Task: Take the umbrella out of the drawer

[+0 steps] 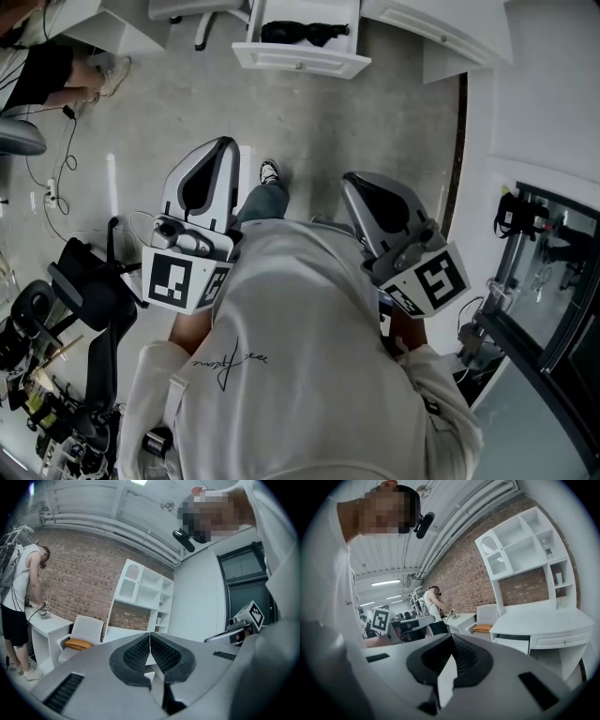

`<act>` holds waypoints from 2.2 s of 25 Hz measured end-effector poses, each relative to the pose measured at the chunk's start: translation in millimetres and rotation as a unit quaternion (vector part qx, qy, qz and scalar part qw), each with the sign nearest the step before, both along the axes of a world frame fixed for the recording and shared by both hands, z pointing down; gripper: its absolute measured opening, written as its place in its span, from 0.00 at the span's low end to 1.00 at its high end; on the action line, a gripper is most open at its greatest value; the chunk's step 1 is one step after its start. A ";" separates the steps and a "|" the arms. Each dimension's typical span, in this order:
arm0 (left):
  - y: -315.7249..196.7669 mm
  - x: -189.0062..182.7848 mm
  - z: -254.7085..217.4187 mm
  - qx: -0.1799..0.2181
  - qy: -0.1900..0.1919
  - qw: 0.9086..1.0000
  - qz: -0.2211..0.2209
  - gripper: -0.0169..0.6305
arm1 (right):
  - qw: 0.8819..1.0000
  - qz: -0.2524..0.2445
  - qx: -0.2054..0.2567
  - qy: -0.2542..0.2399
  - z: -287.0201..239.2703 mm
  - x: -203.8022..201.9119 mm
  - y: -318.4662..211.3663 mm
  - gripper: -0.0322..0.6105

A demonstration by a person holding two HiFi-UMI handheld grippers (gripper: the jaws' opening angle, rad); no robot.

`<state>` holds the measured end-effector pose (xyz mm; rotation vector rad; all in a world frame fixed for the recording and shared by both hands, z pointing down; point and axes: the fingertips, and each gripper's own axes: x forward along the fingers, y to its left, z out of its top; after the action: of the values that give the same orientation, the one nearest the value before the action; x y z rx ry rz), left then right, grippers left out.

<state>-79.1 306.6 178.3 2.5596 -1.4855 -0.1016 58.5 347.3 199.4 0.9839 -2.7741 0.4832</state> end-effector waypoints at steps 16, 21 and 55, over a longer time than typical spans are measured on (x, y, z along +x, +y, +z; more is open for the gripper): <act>-34.4 -27.9 3.0 0.009 0.012 0.999 0.041 0.05 | 0.997 0.056 0.022 0.040 0.1 -29.3 -35.2 0.09; -43.2 -32.4 14.1 -0.019 0.016 1.000 0.017 0.05 | 0.997 0.066 0.017 0.041 1.4 -26.7 -50.1 0.09; -265.8 21.2 26.4 -0.066 -0.011 0.995 -0.075 0.05 | 0.999 0.049 -0.016 0.016 21.1 43.2 -304.9 0.09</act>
<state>-57.8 40.8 204.7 2.3516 -1.6340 0.0060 101.7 42.4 220.6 1.1145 -2.6910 0.5177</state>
